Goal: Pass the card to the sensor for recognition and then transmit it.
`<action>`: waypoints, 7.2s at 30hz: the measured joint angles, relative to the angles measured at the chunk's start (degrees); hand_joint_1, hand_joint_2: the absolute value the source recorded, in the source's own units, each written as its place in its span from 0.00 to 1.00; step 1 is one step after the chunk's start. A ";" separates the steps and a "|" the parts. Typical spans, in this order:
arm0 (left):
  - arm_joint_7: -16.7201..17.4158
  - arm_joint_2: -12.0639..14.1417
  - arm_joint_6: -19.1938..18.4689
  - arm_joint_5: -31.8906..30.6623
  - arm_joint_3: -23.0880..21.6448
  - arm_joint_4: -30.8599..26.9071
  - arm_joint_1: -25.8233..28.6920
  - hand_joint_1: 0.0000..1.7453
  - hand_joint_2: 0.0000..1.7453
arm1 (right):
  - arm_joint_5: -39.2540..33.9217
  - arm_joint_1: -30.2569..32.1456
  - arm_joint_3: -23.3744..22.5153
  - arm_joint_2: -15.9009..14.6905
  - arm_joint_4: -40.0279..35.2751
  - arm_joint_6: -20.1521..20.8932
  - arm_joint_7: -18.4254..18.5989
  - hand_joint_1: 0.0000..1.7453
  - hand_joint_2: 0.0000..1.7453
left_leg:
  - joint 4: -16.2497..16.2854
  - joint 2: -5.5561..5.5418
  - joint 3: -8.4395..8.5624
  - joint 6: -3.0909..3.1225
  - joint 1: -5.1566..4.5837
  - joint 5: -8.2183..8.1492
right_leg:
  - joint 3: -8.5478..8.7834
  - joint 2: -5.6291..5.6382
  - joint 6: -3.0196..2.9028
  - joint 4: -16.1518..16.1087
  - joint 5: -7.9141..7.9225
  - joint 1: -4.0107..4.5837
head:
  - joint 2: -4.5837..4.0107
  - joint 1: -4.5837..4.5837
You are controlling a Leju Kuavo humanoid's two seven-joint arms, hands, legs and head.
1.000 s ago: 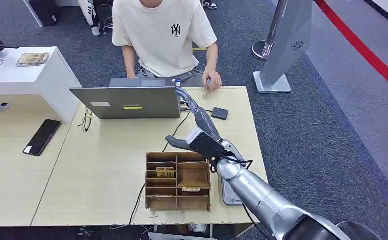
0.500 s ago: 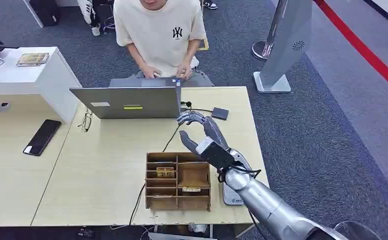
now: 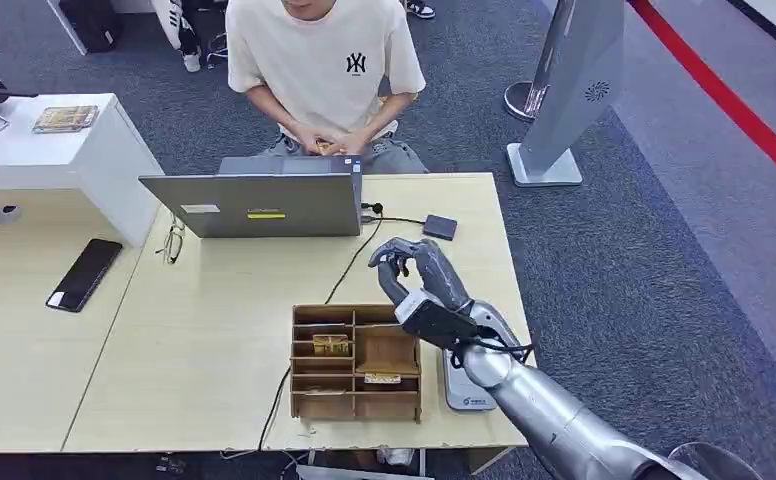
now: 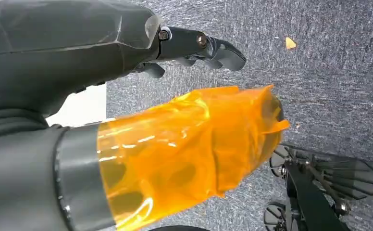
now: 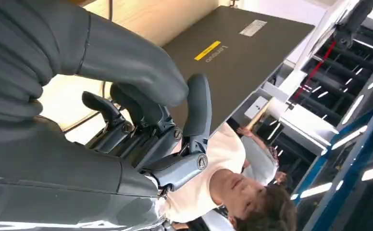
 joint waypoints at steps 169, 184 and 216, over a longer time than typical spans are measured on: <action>-0.15 0.00 -1.73 1.68 0.50 0.00 0.30 0.00 0.00 | 24.07 1.69 11.41 -10.25 -3.19 0.52 14.56 0.39 1.00 | 0.00 0.00 0.00 0.02 0.00 0.02 | 0.03 -0.01 0.03 0.00 0.03 0.00 | 0.00 0.00; -0.02 0.00 -1.73 1.75 0.50 0.00 0.30 0.00 0.00 | 24.07 1.65 11.41 -10.25 -2.49 0.48 14.78 0.42 1.00 | 0.00 0.00 0.00 0.02 0.00 0.02 | 0.03 -0.01 0.03 0.00 0.03 0.00 | 0.00 0.00; 0.09 -0.02 -1.64 1.84 0.50 0.00 0.29 0.00 0.00 | 24.18 0.01 11.32 -10.23 0.31 0.00 15.63 0.95 1.00 | 0.00 -0.01 0.02 0.03 -0.01 0.02 | 0.06 -0.01 0.03 0.00 0.03 0.00 | 0.00 0.00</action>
